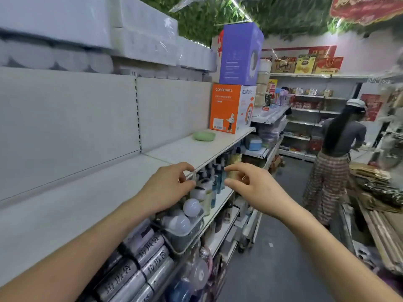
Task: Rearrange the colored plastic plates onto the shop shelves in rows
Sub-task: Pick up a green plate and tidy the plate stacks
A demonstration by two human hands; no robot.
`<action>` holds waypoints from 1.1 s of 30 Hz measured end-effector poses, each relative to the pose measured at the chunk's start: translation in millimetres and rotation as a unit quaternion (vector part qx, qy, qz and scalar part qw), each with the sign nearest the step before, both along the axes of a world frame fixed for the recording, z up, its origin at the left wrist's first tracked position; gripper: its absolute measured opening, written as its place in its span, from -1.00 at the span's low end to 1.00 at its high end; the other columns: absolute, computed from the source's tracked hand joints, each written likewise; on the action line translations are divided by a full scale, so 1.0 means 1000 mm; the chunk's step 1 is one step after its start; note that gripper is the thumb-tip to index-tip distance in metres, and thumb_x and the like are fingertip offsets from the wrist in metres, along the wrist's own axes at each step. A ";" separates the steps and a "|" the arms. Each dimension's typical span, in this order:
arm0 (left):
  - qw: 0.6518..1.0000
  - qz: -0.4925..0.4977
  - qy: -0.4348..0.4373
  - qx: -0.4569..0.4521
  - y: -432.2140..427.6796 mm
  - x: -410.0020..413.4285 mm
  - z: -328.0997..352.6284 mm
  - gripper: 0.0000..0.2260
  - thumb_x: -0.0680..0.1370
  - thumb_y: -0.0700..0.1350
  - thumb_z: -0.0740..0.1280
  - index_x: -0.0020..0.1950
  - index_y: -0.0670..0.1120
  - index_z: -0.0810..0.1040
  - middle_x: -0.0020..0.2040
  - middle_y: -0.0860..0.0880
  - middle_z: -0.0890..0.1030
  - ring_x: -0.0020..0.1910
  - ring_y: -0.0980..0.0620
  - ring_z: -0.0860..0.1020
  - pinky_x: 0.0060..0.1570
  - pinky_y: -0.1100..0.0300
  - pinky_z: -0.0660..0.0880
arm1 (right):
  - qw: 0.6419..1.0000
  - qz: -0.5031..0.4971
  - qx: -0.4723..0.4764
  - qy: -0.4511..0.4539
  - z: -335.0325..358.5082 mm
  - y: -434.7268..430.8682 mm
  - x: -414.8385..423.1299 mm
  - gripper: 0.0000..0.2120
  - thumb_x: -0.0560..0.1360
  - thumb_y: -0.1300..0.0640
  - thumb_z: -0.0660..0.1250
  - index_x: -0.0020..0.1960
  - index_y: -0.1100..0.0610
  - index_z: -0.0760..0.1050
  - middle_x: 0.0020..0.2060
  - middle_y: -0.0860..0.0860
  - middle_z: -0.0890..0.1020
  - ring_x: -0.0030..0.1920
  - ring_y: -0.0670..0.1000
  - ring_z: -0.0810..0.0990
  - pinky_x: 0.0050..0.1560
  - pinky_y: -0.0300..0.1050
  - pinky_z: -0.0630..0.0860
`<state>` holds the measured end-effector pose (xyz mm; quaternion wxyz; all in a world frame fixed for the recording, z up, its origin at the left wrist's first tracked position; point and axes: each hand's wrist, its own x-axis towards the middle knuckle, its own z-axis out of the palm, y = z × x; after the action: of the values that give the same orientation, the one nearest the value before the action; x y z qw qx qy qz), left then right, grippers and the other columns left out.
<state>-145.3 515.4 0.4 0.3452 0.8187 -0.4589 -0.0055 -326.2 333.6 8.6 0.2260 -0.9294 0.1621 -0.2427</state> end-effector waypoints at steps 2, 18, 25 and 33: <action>1.000 -0.007 -0.003 0.003 -0.041 0.021 -0.001 -0.69 0.57 0.06 0.40 0.32 0.15 0.55 -0.09 0.14 0.61 -0.07 0.14 0.58 0.09 0.05 0.53 | 1.000 -0.007 -0.004 -0.008 0.000 -0.036 0.018 -0.67 0.62 -0.16 0.33 0.36 -0.15 0.52 -0.13 -0.09 0.59 -0.13 -0.12 0.57 -0.08 -0.14 0.56; 0.997 0.044 -0.021 0.057 -0.256 0.202 0.007 -0.67 0.60 0.08 0.37 0.36 0.13 0.53 -0.02 0.17 0.59 -0.06 0.21 0.56 -0.04 0.20 0.48 | 0.999 0.031 -0.002 0.029 0.010 -0.289 0.216 -0.65 0.61 -0.20 0.32 0.35 -0.16 0.50 -0.06 -0.15 0.57 -0.09 -0.13 0.58 -0.06 -0.13 0.54; 0.989 0.130 -0.001 0.067 -0.288 0.254 -0.003 -0.70 0.60 0.10 0.36 0.33 0.17 0.53 -0.01 0.17 0.58 -0.03 0.18 0.57 0.04 0.15 0.51 | 0.990 0.122 -0.031 0.066 0.001 -0.374 0.337 -0.55 0.57 -0.24 0.36 0.39 -0.09 0.52 0.04 -0.13 0.57 -0.03 -0.13 0.56 -0.04 -0.16 0.48; 0.965 0.252 0.037 0.060 -0.312 0.287 -0.011 -0.74 0.59 0.12 0.38 0.28 0.21 0.55 -0.03 0.18 0.56 -0.14 0.21 0.55 -0.12 0.23 0.45 | 0.955 0.208 -0.074 0.199 -0.018 -0.443 0.459 -0.12 0.31 -0.50 0.41 0.54 -0.26 0.29 0.56 -0.02 0.29 0.57 0.09 0.18 0.54 0.18 0.21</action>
<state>141.2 203.7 -10.8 0.3023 0.9264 -0.2234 0.0235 132.3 -109.8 -9.3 0.1655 -0.9861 -0.0113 -0.0119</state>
